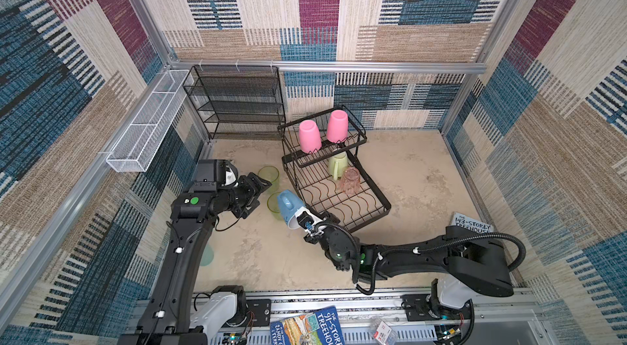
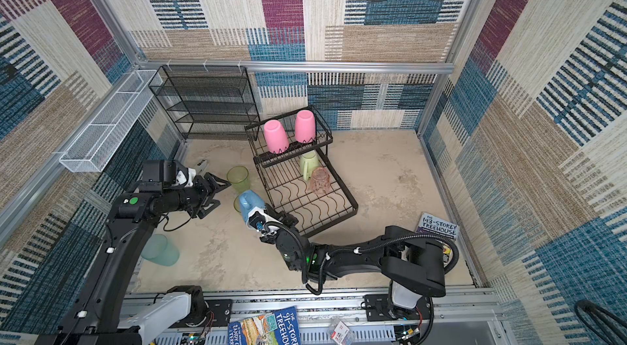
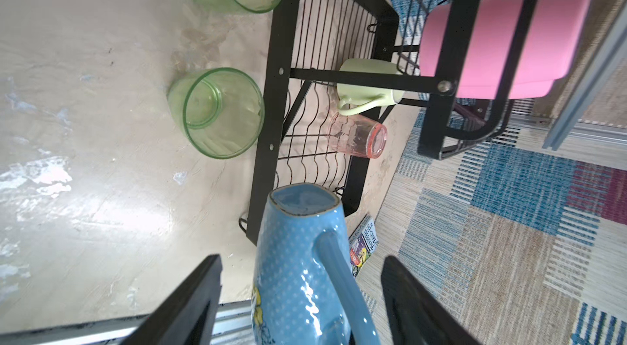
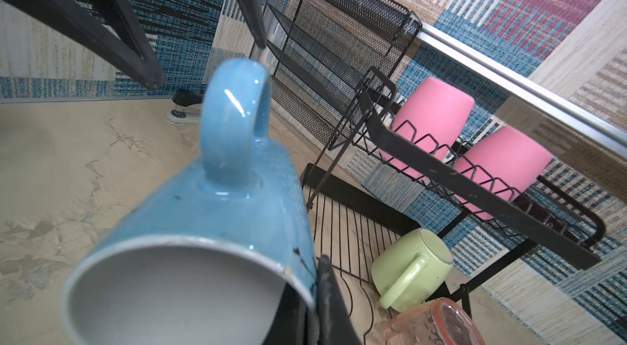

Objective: Load cups into a dish rack
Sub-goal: Place the cup upside down at the dish rack.

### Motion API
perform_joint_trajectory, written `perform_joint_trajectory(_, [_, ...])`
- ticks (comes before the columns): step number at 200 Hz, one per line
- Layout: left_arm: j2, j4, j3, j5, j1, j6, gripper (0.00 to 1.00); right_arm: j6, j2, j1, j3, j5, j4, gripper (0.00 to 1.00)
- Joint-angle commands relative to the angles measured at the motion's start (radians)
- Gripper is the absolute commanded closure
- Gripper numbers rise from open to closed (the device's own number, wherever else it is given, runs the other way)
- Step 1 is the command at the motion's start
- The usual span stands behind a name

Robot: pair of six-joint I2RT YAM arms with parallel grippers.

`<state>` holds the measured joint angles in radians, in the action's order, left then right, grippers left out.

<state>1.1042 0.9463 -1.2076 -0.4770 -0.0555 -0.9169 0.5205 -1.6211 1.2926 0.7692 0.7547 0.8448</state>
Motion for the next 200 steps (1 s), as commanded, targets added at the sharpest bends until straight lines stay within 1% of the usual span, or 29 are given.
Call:
perform_joint_trajectory(1, [0.044, 0.121, -0.058, 0.03, -0.041, -0.056, 0.26, 0.105, -0.004, -0.001, -0.003, -0.01, 0.179, 1.0])
perform_joint_trajectory(12, [0.076, 0.166, -0.087, 0.037, -0.057, -0.078, 0.28, 0.129, -0.014, -0.009, -0.014, -0.022, 0.209, 1.0])
perform_joint_trajectory(23, [0.115, 0.212, -0.131, 0.007, -0.072, -0.083, 0.3, 0.131, -0.021, -0.013, -0.011, -0.05, 0.211, 1.0])
perform_joint_trajectory(36, [0.147, 0.278, -0.185, 0.018, -0.085, -0.088, 0.3, 0.147, -0.046, -0.015, -0.003, -0.063, 0.234, 1.0])
perform_joint_trajectory(70, [0.211, 0.347, -0.275, -0.012, -0.093, -0.056, 0.3, 0.208, -0.078, -0.012, -0.028, -0.084, 0.32, 1.0])
perform_joint_trajectory(83, [0.214, 0.367, -0.308, -0.004, -0.097, -0.038, 0.3, 0.246, -0.087, -0.007, -0.041, -0.065, 0.366, 1.0])
perform_joint_trajectory(103, [0.192, 0.369, -0.298, 0.002, -0.104, -0.012, 0.3, 0.271, -0.096, -0.004, -0.071, -0.053, 0.411, 1.0])
perform_joint_trajectory(116, [0.178, 0.382, -0.276, -0.004, -0.108, -0.001, 0.31, 0.311, -0.102, 0.004, -0.095, -0.04, 0.457, 1.0])
perform_joint_trajectory(141, [0.136, 0.388, -0.247, 0.0, -0.126, -0.01, 0.33, 0.36, -0.099, 0.014, -0.131, -0.026, 0.516, 1.0])
perform_joint_trajectory(173, [0.102, 0.391, -0.232, 0.051, -0.186, -0.034, 0.33, 0.417, -0.108, 0.02, -0.142, -0.031, 0.577, 1.0])
perform_joint_trajectory(200, [0.095, 0.392, -0.218, 0.103, -0.258, -0.046, 0.33, 0.419, -0.117, 0.024, -0.151, -0.037, 0.604, 1.0])
